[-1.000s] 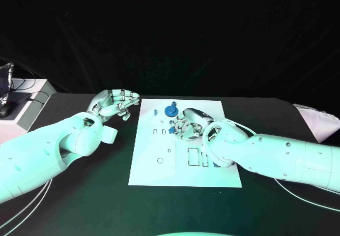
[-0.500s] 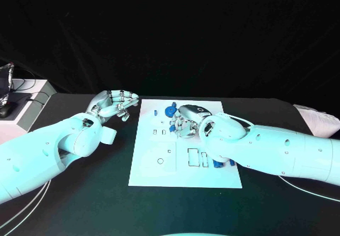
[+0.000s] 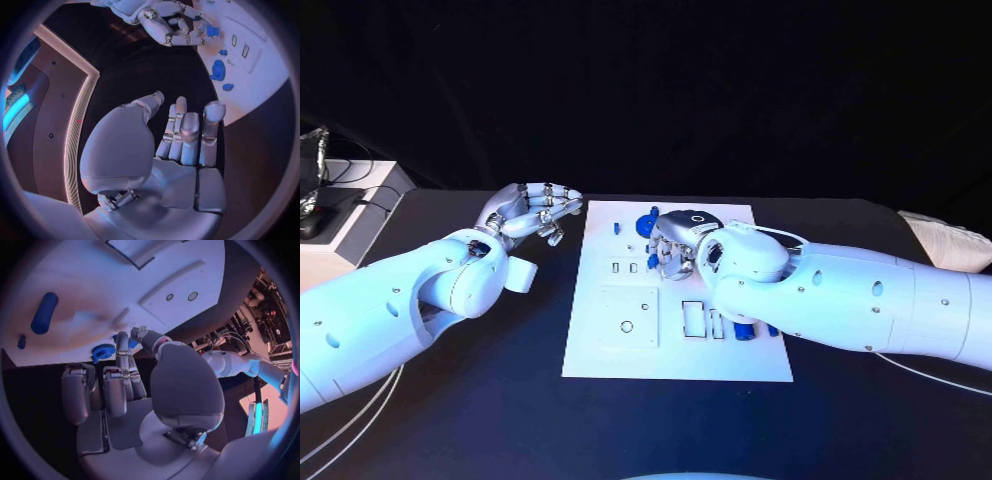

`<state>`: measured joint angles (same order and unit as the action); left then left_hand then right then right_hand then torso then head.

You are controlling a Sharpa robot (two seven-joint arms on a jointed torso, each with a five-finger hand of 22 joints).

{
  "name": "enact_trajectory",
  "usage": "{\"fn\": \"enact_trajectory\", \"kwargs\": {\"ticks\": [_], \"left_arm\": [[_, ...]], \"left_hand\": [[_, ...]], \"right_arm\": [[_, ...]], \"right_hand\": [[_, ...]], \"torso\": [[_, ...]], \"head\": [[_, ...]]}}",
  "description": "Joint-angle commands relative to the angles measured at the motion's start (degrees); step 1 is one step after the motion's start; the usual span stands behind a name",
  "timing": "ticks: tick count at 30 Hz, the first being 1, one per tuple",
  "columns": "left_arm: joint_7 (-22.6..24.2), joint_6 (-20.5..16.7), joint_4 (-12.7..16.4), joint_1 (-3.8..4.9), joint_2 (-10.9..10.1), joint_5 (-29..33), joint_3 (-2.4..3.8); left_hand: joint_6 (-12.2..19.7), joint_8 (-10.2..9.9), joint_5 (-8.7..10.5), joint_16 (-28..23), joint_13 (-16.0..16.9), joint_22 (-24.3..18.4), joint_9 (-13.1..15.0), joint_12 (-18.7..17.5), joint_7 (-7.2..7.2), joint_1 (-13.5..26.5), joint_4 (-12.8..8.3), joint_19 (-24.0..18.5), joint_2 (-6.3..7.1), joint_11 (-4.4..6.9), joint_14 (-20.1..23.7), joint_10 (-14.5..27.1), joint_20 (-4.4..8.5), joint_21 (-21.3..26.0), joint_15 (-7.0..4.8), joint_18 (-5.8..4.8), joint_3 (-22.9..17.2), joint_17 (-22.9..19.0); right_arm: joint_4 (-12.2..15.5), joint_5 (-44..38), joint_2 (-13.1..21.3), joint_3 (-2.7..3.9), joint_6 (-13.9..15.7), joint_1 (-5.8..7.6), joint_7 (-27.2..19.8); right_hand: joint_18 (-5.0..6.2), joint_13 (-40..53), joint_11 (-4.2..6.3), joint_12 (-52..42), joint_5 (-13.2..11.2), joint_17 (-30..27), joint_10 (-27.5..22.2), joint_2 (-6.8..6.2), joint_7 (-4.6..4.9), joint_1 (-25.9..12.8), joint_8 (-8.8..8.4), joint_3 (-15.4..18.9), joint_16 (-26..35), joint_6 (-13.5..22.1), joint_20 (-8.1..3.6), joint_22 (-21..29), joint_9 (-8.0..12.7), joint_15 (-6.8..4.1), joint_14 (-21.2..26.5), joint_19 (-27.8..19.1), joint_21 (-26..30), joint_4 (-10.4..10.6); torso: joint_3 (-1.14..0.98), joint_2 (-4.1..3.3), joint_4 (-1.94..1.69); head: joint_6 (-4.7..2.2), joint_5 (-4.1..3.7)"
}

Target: Assemble the parts on the task board

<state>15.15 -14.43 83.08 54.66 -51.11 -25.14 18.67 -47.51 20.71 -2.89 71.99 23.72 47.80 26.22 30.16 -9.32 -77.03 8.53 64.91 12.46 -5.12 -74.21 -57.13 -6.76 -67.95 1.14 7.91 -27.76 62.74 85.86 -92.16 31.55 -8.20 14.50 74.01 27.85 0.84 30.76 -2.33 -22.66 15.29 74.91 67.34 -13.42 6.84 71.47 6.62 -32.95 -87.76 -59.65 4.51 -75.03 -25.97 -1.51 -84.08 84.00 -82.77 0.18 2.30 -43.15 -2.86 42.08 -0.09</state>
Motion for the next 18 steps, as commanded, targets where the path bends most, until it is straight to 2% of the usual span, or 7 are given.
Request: {"fn": "enact_trajectory", "kwargs": {"ticks": [1, 9, 18], "left_arm": [[0.2, 0.2, 0.1, 0.01, 0.1, 0.0, 0.04], [0.1, 0.3, 0.1, 0.01, 0.2, 0.0, 0.04], [0.1, 0.3, 0.0, 0.01, 0.2, -0.1, 0.04]], "left_hand": [[0.6, -0.1, 0.01, 0.3, 0.0, 0.1, -0.1, 0.4, 0.00, -0.4, -0.1, 0.3, -0.16, -0.09, -0.3, 0.3, -0.12, -0.3, 0.18, 0.42, -0.2, -0.1], [0.6, -0.1, 0.01, 0.3, 0.0, 0.1, -0.1, 0.4, 0.00, -0.4, -0.1, 0.3, -0.16, -0.09, -0.3, 0.3, -0.12, -0.3, 0.18, 0.42, -0.2, -0.1], [0.6, -0.1, 0.01, 0.3, 0.0, 0.1, -0.1, 0.4, 0.00, -0.4, -0.1, 0.3, -0.16, -0.09, -0.3, 0.3, -0.12, -0.3, 0.18, 0.42, -0.2, -0.1]], "right_arm": [[-0.1, -4.1, -0.4, -0.02, -5.4, 0.12, 2.4], [-0.6, -7.7, -1.5, -0.14, -7.2, 0.22, 3.4], [-0.4, -9.1, -1.8, -0.16, -7.2, 0.23, 3.6]], "right_hand": [[0.84, 0.1, 0.16, -0.2, -0.1, 7.9, 0.3, 0.05, -0.13, -0.6, -0.21, -0.1, 0.2, -0.2, -0.36, -11.2, 0.1, -0.36, -4.4, 3.1, 0.1, 0.4], [0.83, 0.1, 0.18, -0.3, -0.1, 7.8, 0.3, 0.08, -0.13, -0.7, -0.24, -0.1, 0.3, -0.2, -0.38, -11.3, 0.1, -0.38, -4.4, 3.1, 0.1, 0.5], [0.83, 0.1, 0.18, -0.3, -0.1, 7.8, 0.4, 0.11, -0.12, -0.8, -0.26, -0.1, 0.3, -0.2, -0.39, -11.2, 0.1, -0.39, -4.4, 3.1, 0.1, 0.6]], "torso": [[-0.04, 0.03, -0.06], [-0.07, 0.01, -0.04], [-0.02, -0.02, -0.08]], "head": [[0.06, -0.10], [0.08, 0.03], [0.01, 0.11]]}}
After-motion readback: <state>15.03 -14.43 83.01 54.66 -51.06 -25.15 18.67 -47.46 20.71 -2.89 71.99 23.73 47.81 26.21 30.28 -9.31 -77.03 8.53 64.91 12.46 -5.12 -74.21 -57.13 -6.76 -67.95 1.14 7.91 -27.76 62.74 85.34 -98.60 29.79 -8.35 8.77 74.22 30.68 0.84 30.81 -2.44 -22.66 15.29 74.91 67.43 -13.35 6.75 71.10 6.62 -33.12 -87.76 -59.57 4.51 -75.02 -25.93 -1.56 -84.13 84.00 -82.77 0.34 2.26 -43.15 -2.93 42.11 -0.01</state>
